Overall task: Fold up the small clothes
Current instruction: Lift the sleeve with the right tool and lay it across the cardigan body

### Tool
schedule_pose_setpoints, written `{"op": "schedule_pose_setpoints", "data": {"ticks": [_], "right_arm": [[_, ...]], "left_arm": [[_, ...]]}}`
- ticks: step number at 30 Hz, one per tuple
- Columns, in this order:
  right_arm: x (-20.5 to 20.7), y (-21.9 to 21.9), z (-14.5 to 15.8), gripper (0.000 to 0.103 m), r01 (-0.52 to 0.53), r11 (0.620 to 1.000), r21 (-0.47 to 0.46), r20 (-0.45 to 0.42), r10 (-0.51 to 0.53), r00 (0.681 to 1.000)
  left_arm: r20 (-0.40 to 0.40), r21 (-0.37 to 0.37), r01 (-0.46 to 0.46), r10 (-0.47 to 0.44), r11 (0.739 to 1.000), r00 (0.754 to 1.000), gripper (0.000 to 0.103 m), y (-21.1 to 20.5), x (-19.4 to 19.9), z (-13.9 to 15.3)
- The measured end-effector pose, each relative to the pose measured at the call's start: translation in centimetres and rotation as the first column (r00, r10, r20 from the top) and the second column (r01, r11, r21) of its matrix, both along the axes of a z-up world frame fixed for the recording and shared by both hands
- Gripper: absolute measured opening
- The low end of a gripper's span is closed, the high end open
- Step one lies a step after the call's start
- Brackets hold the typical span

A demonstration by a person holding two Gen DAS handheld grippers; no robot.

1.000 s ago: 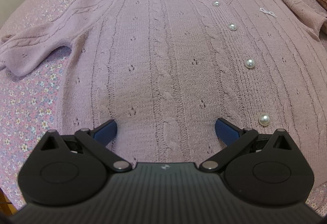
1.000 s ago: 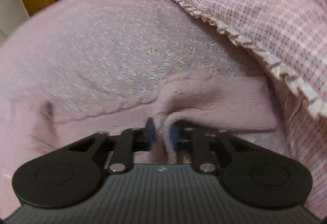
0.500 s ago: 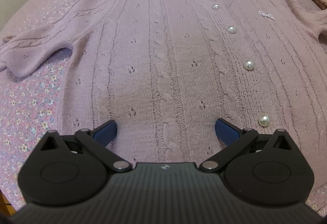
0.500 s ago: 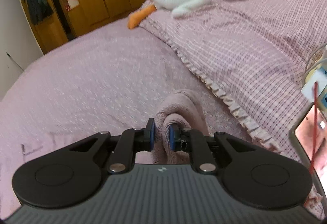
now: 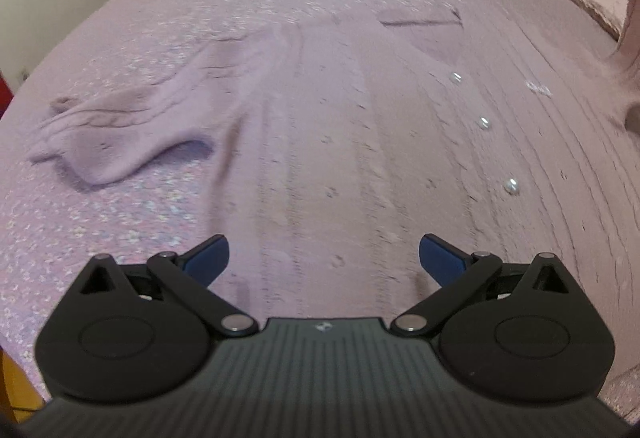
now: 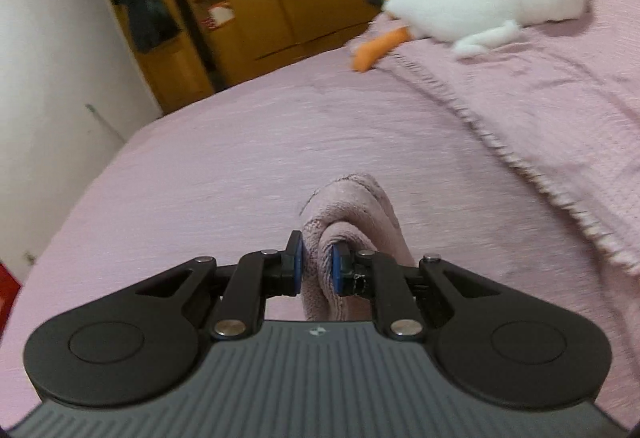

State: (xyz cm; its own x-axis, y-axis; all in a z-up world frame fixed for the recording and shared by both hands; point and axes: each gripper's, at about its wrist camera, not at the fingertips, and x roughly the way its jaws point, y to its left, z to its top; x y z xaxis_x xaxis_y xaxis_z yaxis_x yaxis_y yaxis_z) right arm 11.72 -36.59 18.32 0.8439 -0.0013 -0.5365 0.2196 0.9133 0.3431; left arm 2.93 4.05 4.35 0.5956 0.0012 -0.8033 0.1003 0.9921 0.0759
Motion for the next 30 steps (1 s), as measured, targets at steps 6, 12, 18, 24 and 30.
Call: {"op": "schedule_pose_setpoints", "data": {"ticks": [6,12,18,24,30], "right_arm": [[2.3,8.7,0.0,0.015,-0.113,0.993,0.029,0.021,0.112,0.993],[5.8,17.0,-5.1,0.015,-0.21,0.975,0.073,-0.072,0.216,0.974],[7.9,23.7,-11.7,0.016,-0.299,0.952,0.066,-0.199,0.306,0.931],[8.9,25.9,-14.9,0.053,-0.345,0.93,0.127,-0.226,0.366,0.903],[5.8,23.4,-13.0,0.064,-0.386,0.915,0.119,-0.17,0.402,0.9]], "left_arm": [[0.044,-0.005,-0.053,0.053,0.999,0.998,0.103,2.5,0.1,1.0],[0.067,-0.012,-0.086,0.087,0.996,0.994,0.103,4.1,-0.2,1.3],[0.066,-0.007,-0.106,0.106,0.994,0.992,0.103,5.4,-0.3,0.5],[0.054,-0.012,-0.118,0.119,0.993,0.991,0.103,6.3,0.1,-0.4],[0.064,-0.017,-0.11,0.111,0.994,0.992,0.103,6.0,0.4,-0.1]]}}
